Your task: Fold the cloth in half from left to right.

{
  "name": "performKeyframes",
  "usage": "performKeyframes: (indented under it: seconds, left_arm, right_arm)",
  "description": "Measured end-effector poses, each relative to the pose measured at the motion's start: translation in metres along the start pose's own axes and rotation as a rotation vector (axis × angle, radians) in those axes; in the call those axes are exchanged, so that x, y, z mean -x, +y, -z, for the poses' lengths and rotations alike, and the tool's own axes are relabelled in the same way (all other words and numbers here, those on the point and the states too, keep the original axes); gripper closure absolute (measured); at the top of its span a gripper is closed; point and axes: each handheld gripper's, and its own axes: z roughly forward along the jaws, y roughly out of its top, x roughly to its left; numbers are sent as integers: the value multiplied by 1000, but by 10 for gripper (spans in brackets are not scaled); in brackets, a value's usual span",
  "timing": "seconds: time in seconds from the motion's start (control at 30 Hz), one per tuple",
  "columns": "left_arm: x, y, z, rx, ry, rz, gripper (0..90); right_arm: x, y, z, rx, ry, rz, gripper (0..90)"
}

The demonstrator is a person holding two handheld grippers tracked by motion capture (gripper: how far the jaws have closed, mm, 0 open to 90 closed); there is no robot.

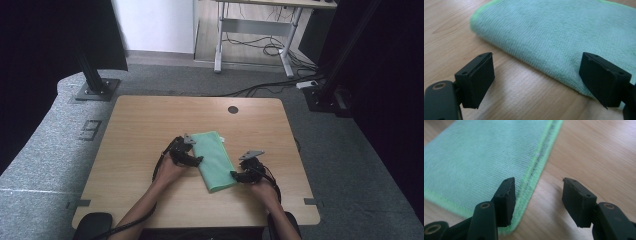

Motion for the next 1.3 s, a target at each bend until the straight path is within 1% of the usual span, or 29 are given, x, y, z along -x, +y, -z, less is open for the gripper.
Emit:
performKeyframes:
  seconds: [0.1,0.27,0.33,0.43,0.47,0.57,0.63,0.67,0.77,0.83,0.9,0.97,1.03,1.13,1.2,1.27,1.3]
  left_arm:
    - [-5,-1,0,2,8,9,128]
    - [-13,-1,1,-3,19,19,127]
    - [-15,-2,1,-2,24,25,125]
    - [-14,-3,4,11,25,23,138]
    - [-13,-3,5,12,18,23,139]
    - [-8,-4,10,18,8,1,139]
    - [-6,-4,14,29,4,-8,140]
    - [-6,-4,16,33,3,-9,142]
    - [-5,-5,21,46,-13,1,162]
    - [-4,-5,23,44,-14,-6,188]
    - [-3,-6,25,39,-17,-15,228]
    - [-3,-8,26,40,-28,-15,260]
    - [-3,-10,27,38,-39,-17,306]
    - [-1,-13,25,36,-55,-23,366]
    - [-1,-14,23,25,-51,-24,371]
    - [0,-15,20,21,-53,-18,370]
    - [0,-16,19,24,-54,-11,367]
  right_arm:
    - [-7,1,-1,3,18,14,432]
    - [-23,5,-5,6,53,38,430]
    - [-28,7,-7,11,60,49,424]
    - [-34,9,-9,14,62,57,409]
    - [-34,9,-10,14,63,58,407]
    - [-35,10,-9,16,47,68,387]
    - [-34,12,-8,29,51,69,395]
    - [-33,14,-7,43,50,59,417]
    - [-27,24,-6,77,32,55,504]
    - [-23,31,-9,84,35,46,560]
    - [-19,39,-14,76,33,40,614]
    - [-15,46,-22,69,36,29,658]
    - [-11,52,-30,57,35,18,675]
    - [-5,57,-38,55,42,-4,677]
    - [-3,59,-42,37,32,-14,687]
    - [0,59,-47,18,45,-27,713]
    - [1,58,-49,20,55,-39,731]
